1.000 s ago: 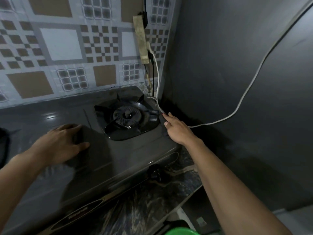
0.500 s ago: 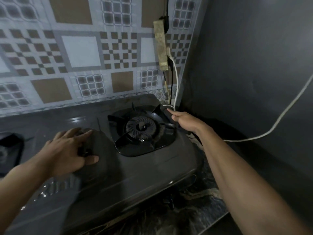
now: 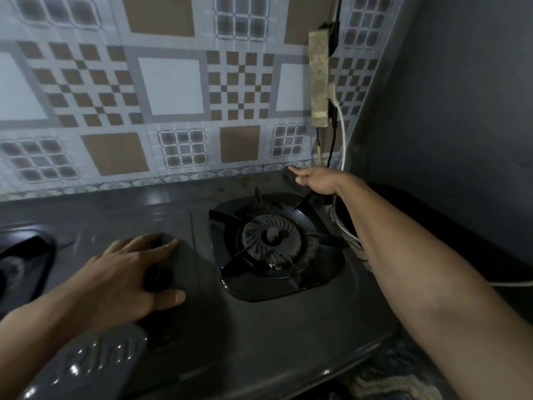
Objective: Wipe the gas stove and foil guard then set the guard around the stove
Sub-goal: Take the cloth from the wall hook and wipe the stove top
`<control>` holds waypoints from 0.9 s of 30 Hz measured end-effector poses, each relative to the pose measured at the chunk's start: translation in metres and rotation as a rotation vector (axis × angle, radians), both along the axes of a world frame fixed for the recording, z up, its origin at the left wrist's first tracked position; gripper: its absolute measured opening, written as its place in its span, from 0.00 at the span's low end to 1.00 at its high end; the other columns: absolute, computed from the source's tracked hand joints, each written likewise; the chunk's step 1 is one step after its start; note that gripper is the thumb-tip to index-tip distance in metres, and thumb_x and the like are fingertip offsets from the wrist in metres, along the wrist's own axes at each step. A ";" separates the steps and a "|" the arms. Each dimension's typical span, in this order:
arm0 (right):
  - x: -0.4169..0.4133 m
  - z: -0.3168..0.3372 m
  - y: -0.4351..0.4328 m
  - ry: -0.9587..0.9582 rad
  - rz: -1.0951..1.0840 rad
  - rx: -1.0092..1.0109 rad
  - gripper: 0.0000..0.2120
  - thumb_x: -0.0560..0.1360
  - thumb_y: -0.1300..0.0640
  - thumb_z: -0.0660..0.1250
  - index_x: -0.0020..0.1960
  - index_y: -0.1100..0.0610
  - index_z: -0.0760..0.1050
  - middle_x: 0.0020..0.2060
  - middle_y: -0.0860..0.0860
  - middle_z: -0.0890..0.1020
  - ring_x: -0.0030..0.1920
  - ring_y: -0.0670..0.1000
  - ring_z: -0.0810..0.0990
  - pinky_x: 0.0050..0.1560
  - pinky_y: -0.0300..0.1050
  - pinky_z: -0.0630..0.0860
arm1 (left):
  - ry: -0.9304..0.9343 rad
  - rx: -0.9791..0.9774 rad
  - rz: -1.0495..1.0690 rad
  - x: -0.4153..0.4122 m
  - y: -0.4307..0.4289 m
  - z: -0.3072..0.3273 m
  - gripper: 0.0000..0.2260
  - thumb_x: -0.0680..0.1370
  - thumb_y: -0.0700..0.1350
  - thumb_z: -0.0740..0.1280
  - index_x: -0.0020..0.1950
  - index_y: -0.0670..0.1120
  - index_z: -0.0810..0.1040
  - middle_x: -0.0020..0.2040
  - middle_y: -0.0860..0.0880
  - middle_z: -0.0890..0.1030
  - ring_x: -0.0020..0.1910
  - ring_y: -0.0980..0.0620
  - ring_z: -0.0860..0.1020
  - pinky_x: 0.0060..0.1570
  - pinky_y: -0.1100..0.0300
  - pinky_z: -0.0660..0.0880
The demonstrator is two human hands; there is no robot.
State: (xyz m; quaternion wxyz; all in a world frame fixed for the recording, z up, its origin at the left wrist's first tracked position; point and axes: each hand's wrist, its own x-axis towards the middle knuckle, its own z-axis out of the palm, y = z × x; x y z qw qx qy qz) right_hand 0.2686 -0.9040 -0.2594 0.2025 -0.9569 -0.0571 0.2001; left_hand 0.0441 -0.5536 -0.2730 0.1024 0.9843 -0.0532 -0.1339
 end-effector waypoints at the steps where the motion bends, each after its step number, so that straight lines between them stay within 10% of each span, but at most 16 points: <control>1: 0.004 0.002 0.006 -0.003 0.020 -0.044 0.23 0.85 0.51 0.52 0.79 0.43 0.54 0.80 0.52 0.54 0.78 0.57 0.55 0.73 0.48 0.54 | -0.012 -0.084 0.020 0.001 0.004 0.005 0.55 0.53 0.85 0.54 0.77 0.65 0.58 0.77 0.60 0.62 0.74 0.52 0.64 0.71 0.50 0.65; 11: 0.014 0.010 0.086 -0.018 0.263 -0.238 0.32 0.81 0.67 0.51 0.79 0.42 0.53 0.80 0.52 0.51 0.78 0.58 0.54 0.74 0.48 0.56 | 0.014 0.040 0.065 0.007 0.011 0.010 0.43 0.70 0.67 0.69 0.80 0.57 0.55 0.81 0.54 0.53 0.78 0.46 0.57 0.74 0.53 0.55; 21: 0.005 0.017 0.167 0.042 0.419 -0.268 0.34 0.80 0.67 0.57 0.79 0.39 0.54 0.80 0.50 0.55 0.76 0.58 0.61 0.71 0.51 0.65 | 0.002 0.004 0.071 0.004 0.016 0.008 0.44 0.69 0.70 0.68 0.80 0.59 0.54 0.81 0.54 0.52 0.80 0.49 0.52 0.76 0.54 0.55; 27: -0.017 0.013 0.205 -0.026 0.348 -0.157 0.32 0.80 0.67 0.56 0.80 0.51 0.53 0.77 0.56 0.63 0.64 0.59 0.73 0.47 0.45 0.72 | -0.010 -0.009 0.067 0.003 0.018 0.006 0.43 0.69 0.70 0.67 0.80 0.60 0.53 0.82 0.55 0.51 0.80 0.49 0.52 0.76 0.51 0.57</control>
